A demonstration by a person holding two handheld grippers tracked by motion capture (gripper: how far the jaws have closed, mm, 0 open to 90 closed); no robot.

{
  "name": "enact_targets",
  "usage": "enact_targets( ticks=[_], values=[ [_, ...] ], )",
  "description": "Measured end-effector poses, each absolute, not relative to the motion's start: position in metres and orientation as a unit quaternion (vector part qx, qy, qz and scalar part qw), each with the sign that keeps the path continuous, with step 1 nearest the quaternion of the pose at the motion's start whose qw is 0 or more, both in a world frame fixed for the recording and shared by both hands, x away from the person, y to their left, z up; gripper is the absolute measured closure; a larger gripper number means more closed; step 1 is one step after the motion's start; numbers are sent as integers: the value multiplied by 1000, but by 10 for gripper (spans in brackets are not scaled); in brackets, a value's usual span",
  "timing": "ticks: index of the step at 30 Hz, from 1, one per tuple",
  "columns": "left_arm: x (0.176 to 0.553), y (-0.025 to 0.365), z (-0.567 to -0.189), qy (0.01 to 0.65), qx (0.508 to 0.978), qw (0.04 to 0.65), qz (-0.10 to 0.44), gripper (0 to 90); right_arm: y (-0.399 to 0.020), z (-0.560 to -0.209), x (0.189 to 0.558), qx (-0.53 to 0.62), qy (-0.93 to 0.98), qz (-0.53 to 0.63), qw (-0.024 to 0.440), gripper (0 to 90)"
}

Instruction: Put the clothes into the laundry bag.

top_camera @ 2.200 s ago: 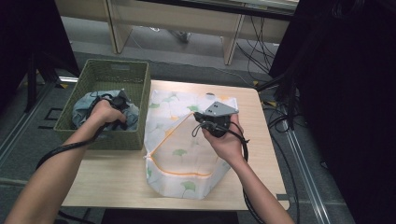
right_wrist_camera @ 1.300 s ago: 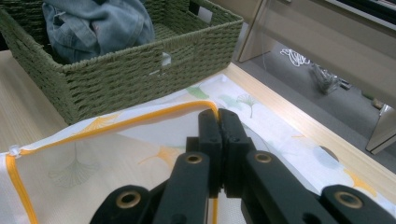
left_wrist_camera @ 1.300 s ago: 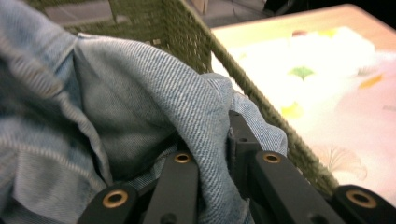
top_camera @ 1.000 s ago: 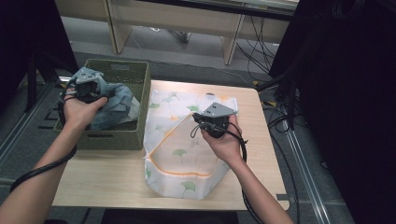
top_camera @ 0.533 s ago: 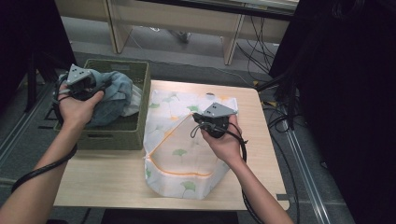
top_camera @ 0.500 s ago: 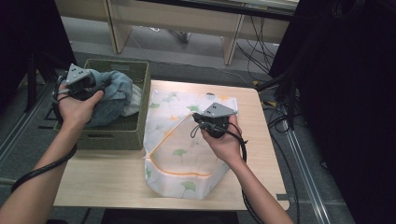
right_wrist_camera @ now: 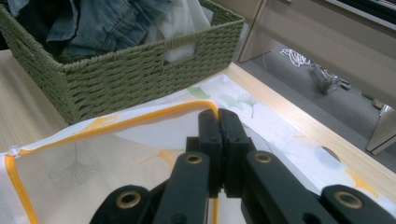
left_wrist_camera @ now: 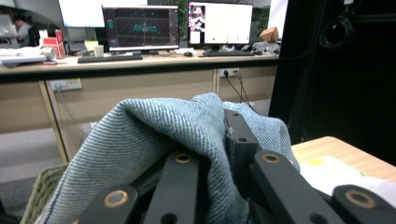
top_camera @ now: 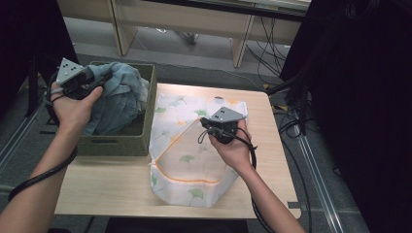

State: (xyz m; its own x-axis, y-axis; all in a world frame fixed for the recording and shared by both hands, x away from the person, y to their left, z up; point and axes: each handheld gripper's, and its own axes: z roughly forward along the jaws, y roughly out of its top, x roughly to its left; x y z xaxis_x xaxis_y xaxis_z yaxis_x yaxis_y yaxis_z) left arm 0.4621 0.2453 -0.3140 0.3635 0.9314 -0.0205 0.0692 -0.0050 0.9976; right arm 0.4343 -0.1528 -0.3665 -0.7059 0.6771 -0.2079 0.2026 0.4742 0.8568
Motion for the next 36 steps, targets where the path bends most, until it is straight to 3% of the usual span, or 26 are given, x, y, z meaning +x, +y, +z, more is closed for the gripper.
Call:
enact_targets(
  ticks=[36],
  values=[
    [412, 227, -254, 363, 571, 630, 382, 832, -150, -368, 434, 268, 816, 435, 269, 900]
  ],
)
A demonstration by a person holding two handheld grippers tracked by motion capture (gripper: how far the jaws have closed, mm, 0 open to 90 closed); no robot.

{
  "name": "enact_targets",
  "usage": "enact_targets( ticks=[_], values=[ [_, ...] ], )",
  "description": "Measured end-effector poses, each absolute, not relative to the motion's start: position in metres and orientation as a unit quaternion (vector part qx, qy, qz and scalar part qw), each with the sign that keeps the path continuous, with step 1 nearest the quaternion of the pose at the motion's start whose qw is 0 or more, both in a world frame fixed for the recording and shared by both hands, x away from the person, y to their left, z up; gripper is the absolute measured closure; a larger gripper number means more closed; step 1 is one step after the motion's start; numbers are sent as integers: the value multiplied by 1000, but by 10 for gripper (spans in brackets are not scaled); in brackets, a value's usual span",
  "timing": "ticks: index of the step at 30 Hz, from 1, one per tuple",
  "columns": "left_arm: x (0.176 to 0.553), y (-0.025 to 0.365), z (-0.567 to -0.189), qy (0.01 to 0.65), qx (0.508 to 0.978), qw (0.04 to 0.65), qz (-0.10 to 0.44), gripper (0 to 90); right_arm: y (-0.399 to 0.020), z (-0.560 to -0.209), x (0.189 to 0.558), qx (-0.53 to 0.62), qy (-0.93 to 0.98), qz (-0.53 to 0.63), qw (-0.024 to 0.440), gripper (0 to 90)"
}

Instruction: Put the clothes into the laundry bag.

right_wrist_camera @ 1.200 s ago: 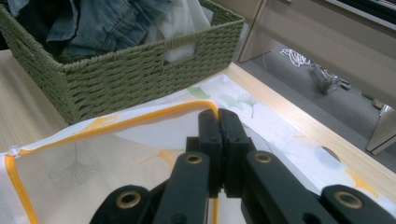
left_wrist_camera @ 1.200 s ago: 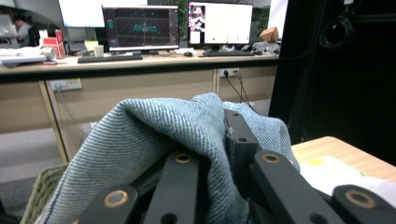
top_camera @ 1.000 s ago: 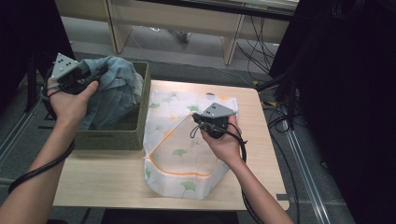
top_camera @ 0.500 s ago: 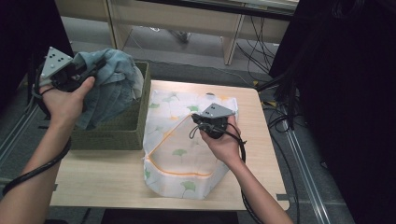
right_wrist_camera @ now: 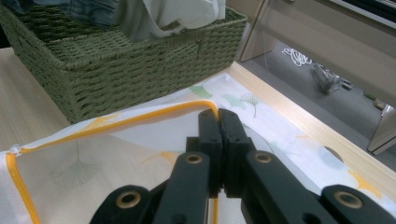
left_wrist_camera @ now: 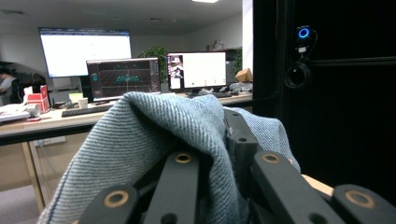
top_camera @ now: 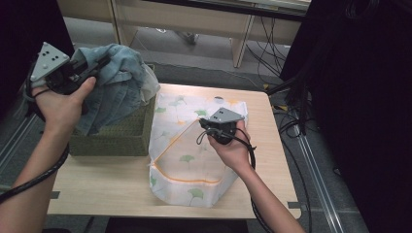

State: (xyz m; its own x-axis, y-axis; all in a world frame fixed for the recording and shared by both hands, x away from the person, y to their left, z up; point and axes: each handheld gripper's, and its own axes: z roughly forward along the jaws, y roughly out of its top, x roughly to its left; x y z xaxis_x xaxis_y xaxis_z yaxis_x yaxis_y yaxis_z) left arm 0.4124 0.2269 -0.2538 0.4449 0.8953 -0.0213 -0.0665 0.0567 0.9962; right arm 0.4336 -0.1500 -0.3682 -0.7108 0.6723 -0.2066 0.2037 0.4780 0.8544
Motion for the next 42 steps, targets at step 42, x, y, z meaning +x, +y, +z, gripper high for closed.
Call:
enact_targets(
  ticks=[42],
  values=[
    [328, 209, -215, 237, 623, 673, 319, 831, -146, -372, 434, 267, 821, 430, 263, 900]
  ],
)
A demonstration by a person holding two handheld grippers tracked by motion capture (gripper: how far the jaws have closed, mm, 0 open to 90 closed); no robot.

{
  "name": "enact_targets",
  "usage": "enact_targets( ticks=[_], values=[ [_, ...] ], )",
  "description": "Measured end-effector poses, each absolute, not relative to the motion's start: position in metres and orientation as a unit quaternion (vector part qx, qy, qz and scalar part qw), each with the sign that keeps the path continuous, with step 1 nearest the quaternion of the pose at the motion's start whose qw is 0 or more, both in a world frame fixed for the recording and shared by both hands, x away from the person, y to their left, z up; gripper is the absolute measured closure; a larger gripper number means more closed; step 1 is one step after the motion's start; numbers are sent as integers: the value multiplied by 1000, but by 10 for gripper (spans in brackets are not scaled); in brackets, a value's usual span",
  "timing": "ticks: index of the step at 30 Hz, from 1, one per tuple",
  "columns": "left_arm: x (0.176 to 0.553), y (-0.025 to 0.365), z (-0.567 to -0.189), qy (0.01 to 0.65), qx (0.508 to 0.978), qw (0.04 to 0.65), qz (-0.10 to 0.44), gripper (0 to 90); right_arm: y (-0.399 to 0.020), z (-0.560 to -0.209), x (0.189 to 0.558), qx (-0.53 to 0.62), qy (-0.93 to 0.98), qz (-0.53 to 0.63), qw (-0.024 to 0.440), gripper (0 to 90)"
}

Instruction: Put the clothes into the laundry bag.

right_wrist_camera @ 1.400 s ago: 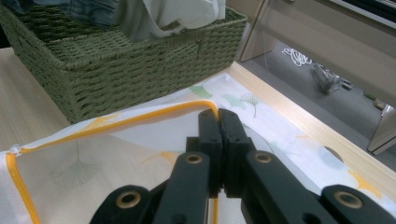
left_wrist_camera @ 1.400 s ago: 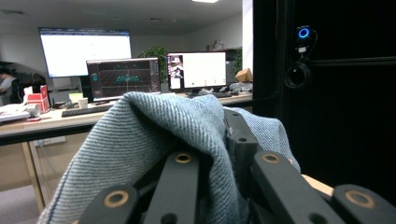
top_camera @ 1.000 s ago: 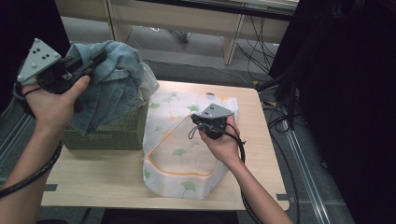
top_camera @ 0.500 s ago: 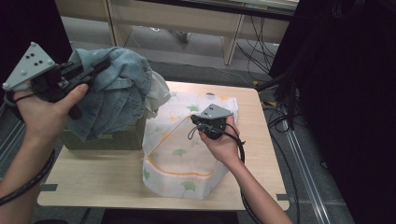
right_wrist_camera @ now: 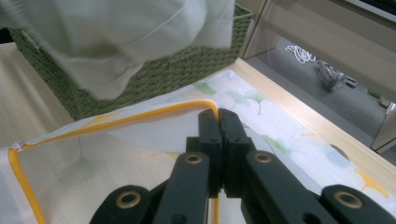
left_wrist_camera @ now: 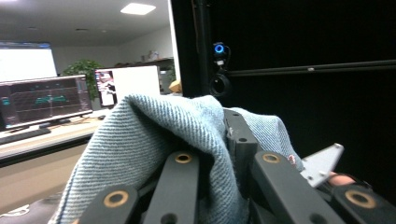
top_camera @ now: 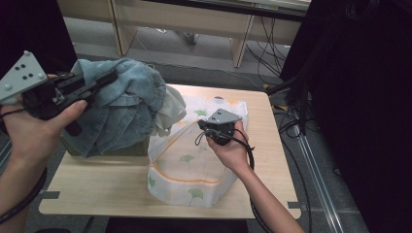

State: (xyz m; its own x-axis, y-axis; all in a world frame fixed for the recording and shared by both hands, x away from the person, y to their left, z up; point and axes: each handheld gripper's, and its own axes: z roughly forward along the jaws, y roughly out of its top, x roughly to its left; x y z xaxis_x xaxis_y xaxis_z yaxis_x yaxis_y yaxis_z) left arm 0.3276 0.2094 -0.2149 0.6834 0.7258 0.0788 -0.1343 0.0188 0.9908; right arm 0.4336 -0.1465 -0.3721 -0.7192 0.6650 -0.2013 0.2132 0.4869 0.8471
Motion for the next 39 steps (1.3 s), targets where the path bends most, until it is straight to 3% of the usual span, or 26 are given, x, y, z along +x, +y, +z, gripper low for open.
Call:
enact_targets(
  ticks=[22, 39],
  values=[
    [279, 221, -220, 208, 651, 679, 268, 830, -142, -374, 432, 266, 825, 428, 258, 900],
    [253, 199, -233, 173, 681, 674, 229, 829, -142, -374, 433, 266, 824, 429, 256, 900]
  ],
)
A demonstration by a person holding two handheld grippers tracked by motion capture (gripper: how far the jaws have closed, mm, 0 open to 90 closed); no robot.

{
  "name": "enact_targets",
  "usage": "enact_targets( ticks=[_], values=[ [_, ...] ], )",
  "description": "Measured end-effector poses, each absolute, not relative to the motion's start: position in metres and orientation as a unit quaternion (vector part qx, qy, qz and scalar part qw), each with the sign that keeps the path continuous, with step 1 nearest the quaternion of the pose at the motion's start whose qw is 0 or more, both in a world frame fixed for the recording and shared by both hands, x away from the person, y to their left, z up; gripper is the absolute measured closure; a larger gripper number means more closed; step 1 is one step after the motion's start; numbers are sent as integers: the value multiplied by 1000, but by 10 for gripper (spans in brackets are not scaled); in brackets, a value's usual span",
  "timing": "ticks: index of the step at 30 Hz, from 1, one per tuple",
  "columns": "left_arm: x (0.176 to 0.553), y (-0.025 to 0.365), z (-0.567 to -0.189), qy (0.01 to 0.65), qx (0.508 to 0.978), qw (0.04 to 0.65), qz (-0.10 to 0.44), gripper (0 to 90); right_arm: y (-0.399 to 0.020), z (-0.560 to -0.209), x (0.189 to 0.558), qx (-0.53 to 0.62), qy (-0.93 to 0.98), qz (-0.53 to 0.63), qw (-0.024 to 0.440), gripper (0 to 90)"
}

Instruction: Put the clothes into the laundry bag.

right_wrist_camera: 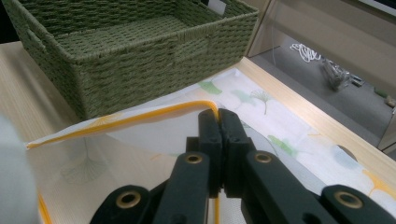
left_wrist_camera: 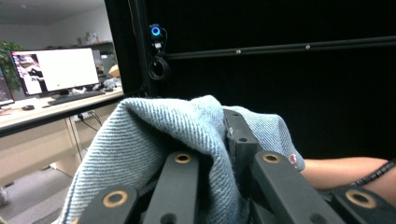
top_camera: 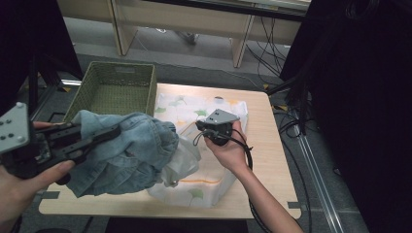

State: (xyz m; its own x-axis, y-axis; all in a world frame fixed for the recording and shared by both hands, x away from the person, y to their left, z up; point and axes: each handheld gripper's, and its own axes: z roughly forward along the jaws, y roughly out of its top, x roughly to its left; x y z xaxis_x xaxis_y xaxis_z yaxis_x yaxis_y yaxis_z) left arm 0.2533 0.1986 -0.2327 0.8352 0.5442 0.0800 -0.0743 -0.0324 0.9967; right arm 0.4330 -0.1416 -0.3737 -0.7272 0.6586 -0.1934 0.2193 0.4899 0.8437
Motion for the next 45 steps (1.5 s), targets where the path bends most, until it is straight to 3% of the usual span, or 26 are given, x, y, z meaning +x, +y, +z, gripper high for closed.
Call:
enact_targets(
  ticks=[15, 31, 45],
  values=[
    [260, 175, -256, 176, 695, 660, 226, 830, -142, -373, 433, 269, 821, 436, 252, 900],
    [258, 155, -271, 181, 705, 623, 286, 828, -140, -372, 431, 270, 819, 441, 250, 900],
    [272, 137, -288, 188, 728, 598, 279, 828, -137, -373, 430, 274, 819, 441, 245, 900]
  ],
)
